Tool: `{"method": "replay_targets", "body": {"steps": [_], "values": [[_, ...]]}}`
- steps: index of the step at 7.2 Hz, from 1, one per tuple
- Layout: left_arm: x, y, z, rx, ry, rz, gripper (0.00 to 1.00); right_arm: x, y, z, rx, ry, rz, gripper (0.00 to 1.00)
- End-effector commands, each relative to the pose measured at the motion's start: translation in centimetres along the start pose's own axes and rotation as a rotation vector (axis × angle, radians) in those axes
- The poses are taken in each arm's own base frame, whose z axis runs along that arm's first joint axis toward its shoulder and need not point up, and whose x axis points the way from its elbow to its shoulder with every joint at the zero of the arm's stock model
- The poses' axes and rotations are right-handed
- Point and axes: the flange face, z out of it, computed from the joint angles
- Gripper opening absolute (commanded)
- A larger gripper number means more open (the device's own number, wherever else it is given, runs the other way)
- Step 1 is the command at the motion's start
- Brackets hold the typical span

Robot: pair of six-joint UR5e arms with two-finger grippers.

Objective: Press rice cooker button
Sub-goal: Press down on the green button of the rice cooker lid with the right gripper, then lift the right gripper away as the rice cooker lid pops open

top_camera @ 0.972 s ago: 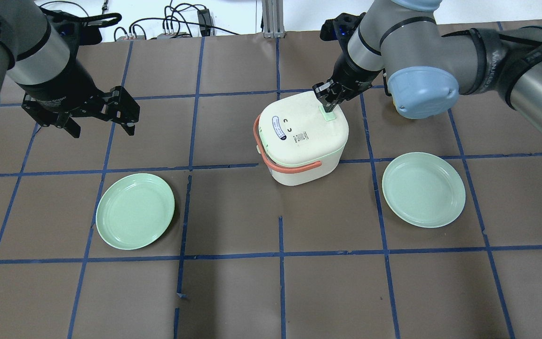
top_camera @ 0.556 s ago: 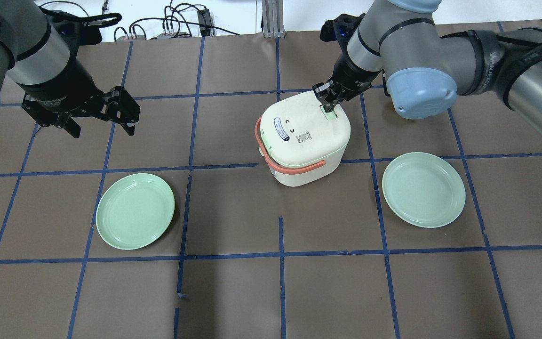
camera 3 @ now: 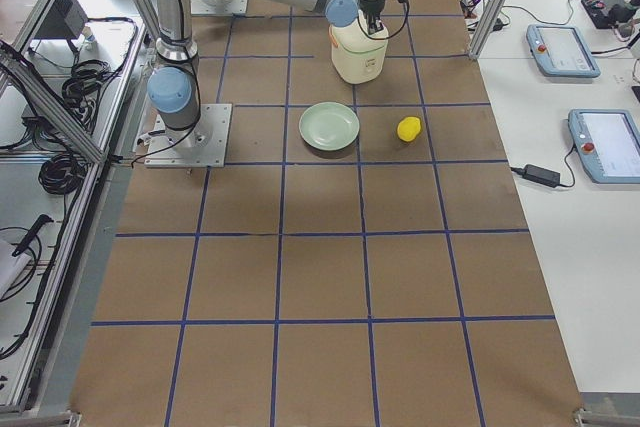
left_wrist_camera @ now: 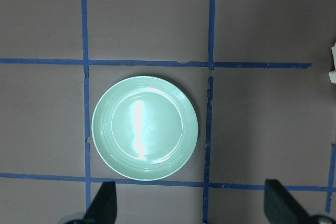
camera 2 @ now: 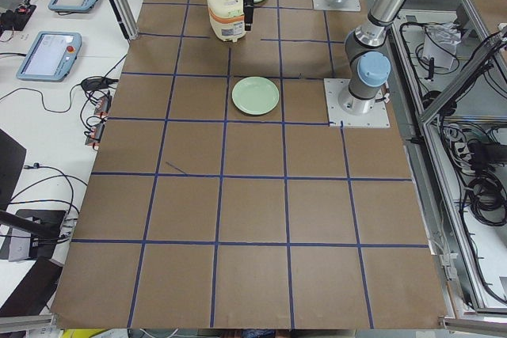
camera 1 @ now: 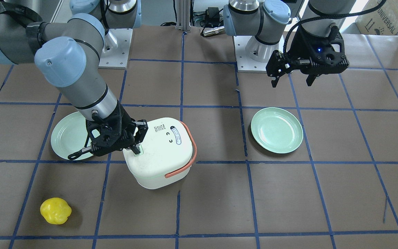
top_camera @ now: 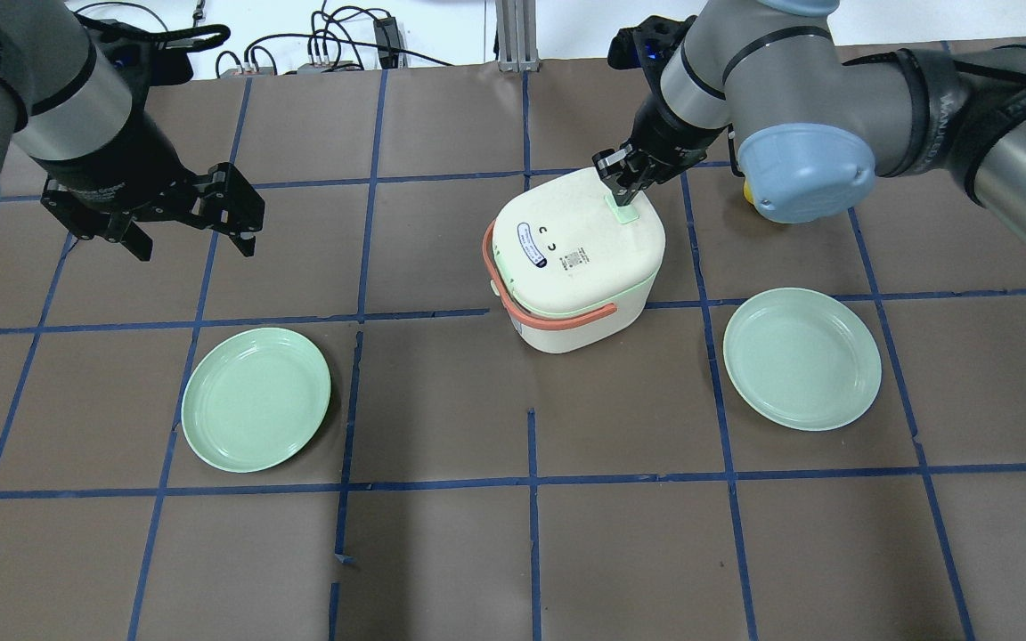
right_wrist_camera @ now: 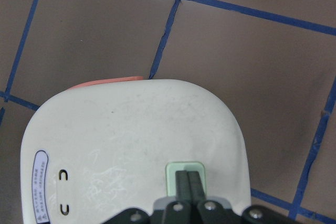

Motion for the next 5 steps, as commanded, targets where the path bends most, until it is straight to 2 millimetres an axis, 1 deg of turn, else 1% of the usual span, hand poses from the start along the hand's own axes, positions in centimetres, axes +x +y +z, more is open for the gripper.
{"method": "replay_targets", "body": {"steps": [1, 2, 3, 4, 5], "values": [[0.0, 0.0, 0.0, 0.000, 0.000, -0.002, 1.00, -1.4, 2.0, -4.1, -0.018, 0.006, 0.007, 0.87], [0.0, 0.0, 0.0, -0.002, 0.000, 0.000, 1.00, -1.8, 2.7, -5.7, -0.007, 0.021, 0.005, 0.99], [0.0, 0.0, 0.0, 0.000, 0.000, 0.000, 1.00, -1.4, 3.5, -7.5, -0.014, 0.065, 0.017, 1.00], [0.0, 0.0, 0.0, 0.000, 0.000, 0.000, 1.00, -0.3, 4.4, -9.7, -0.014, 0.109, 0.044, 1.00], [0.0, 0.0, 0.0, -0.002, 0.000, 0.000, 1.00, 1.5, 5.6, -11.5, -0.024, 0.125, 0.089, 1.00]]}}
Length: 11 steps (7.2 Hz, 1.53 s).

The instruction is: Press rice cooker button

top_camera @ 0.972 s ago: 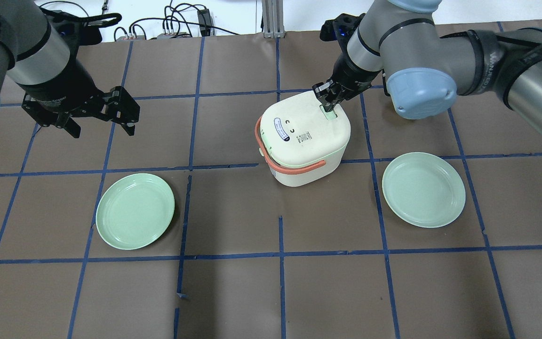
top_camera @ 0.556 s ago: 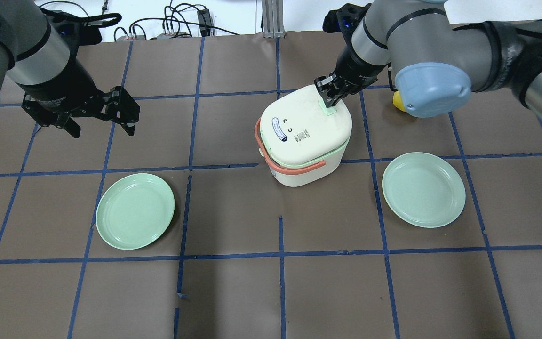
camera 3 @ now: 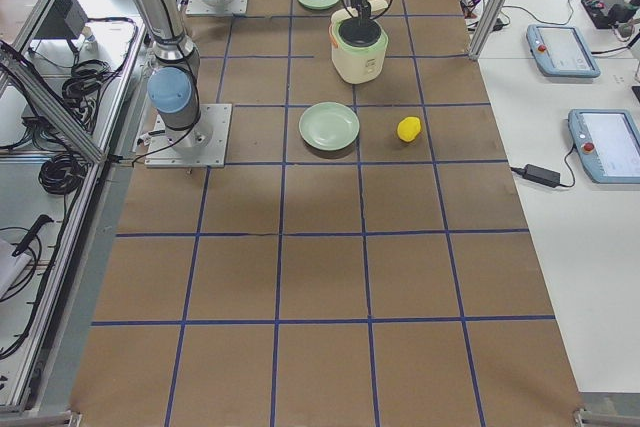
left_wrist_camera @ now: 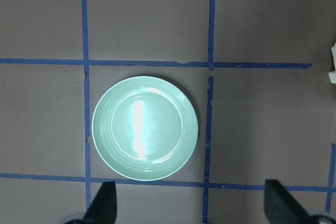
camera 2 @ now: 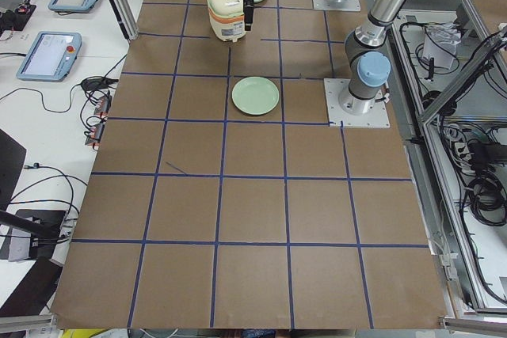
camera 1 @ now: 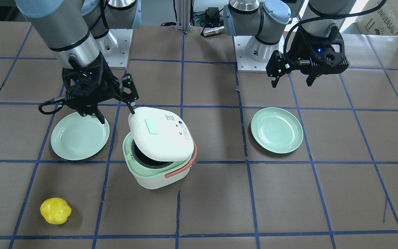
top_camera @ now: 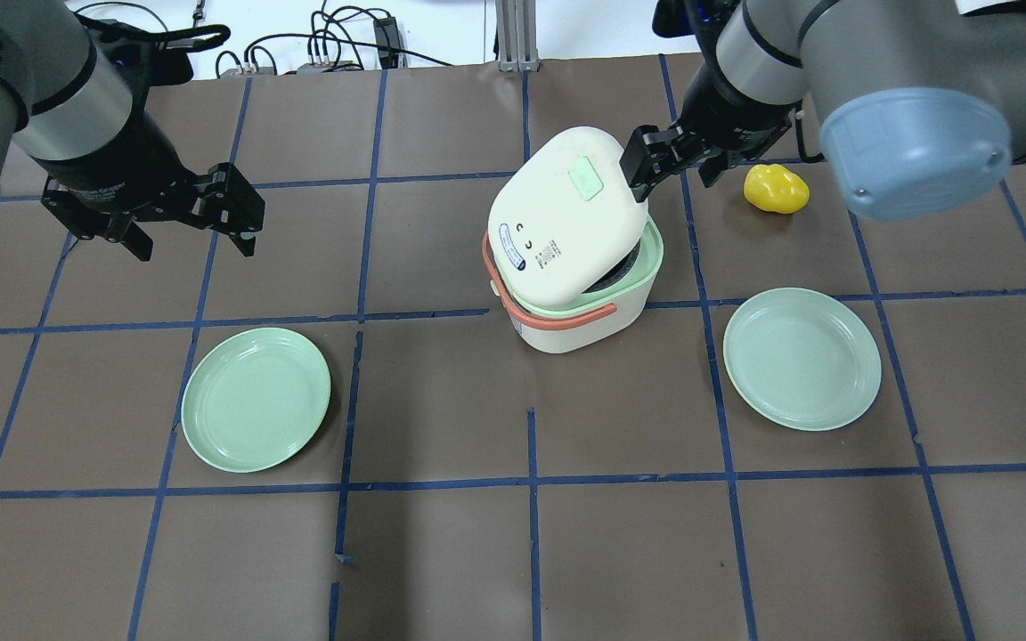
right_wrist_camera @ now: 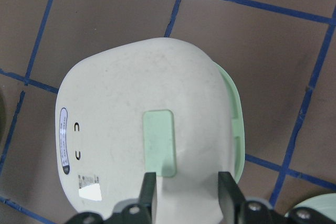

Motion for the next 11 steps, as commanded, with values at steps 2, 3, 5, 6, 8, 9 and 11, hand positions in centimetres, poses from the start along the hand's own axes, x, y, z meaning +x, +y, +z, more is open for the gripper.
{"method": "replay_targets", "body": {"steps": [2, 3, 5, 6, 8, 9, 11], "values": [[0.0, 0.0, -0.1, 0.002, 0.000, 0.000, 1.00, 4.3, 2.7, -4.8, -0.015, 0.042, 0.101, 1.00], [0.0, 0.0, 0.0, 0.000, 0.000, 0.000, 1.00, 4.6, 2.7, -5.6, -0.008, 0.045, 0.108, 1.00], [0.0, 0.0, -0.1, 0.002, 0.000, 0.000, 1.00, 5.0, 3.2, -7.0, -0.076, 0.094, 0.117, 1.00], [0.0, 0.0, 0.0, 0.000, 0.000, 0.000, 1.00, 5.0, 3.7, -7.0, -0.132, 0.082, 0.125, 1.00], [0.0, 0.0, 0.0, -0.001, 0.000, 0.000, 1.00, 4.9, 3.6, -6.9, -0.157, 0.075, 0.117, 1.00], [0.0, 0.0, 0.0, 0.000, 0.000, 0.000, 1.00, 4.9, 3.5, -6.7, -0.166, 0.073, 0.118, 1.00], [0.0, 0.0, 0.0, 0.000, 0.000, 0.000, 1.00, 4.8, 3.8, -6.2, -0.180, 0.072, 0.115, 1.00]]}}
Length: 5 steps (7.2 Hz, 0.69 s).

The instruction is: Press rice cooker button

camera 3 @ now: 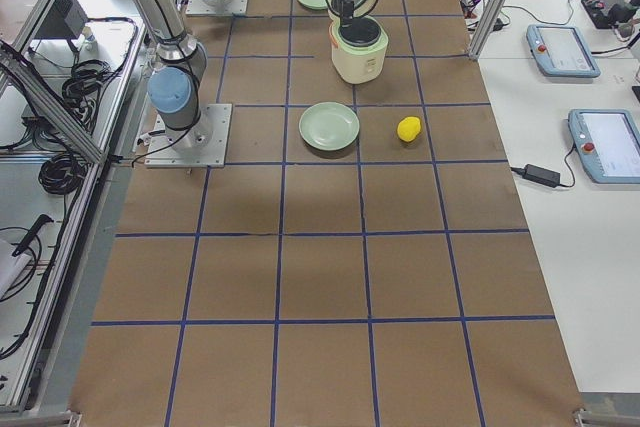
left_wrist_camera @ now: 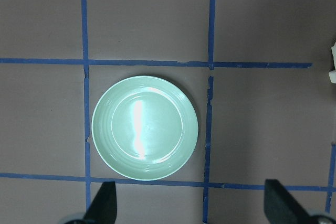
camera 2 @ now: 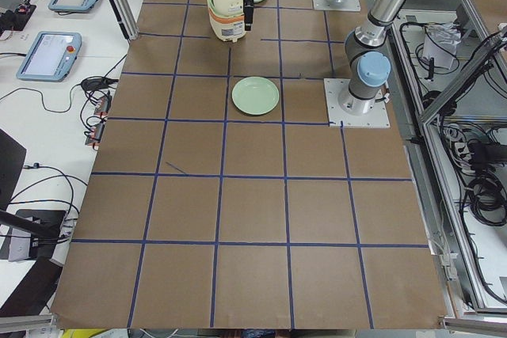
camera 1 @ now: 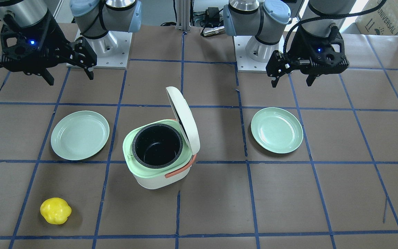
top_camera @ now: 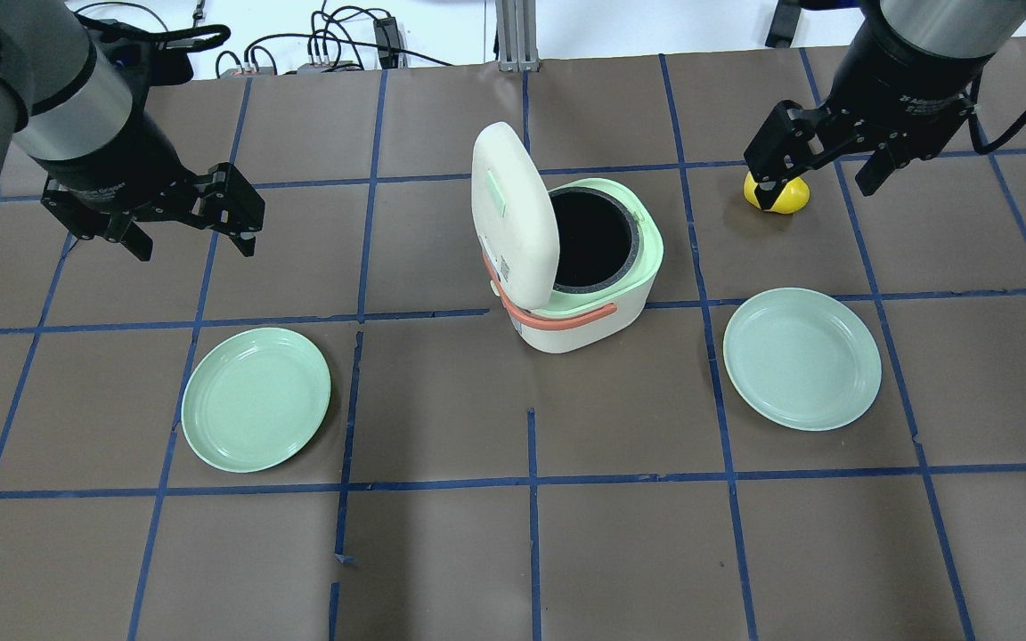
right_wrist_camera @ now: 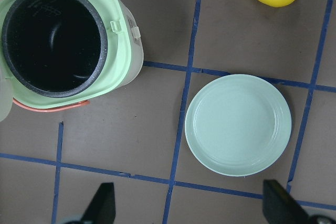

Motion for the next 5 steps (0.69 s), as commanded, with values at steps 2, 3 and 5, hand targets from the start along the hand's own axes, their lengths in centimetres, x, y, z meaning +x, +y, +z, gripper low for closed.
{"method": "replay_targets", "body": {"steps": [2, 3, 5], "values": [[0.00, 0.00, 0.00, 0.000, 0.000, 0.000, 1.00, 0.16, 0.23, 0.37, -0.025, 0.021, -0.002, 1.00], [0.00, 0.01, 0.01, -0.001, 0.000, 0.000, 1.00, 0.20, 0.25, 0.44, -0.027, 0.024, -0.003, 1.00], [0.00, 0.00, 0.00, 0.000, 0.000, 0.000, 1.00, 0.28, 0.62, 0.94, -0.063, 0.028, -0.034, 1.00]]}}
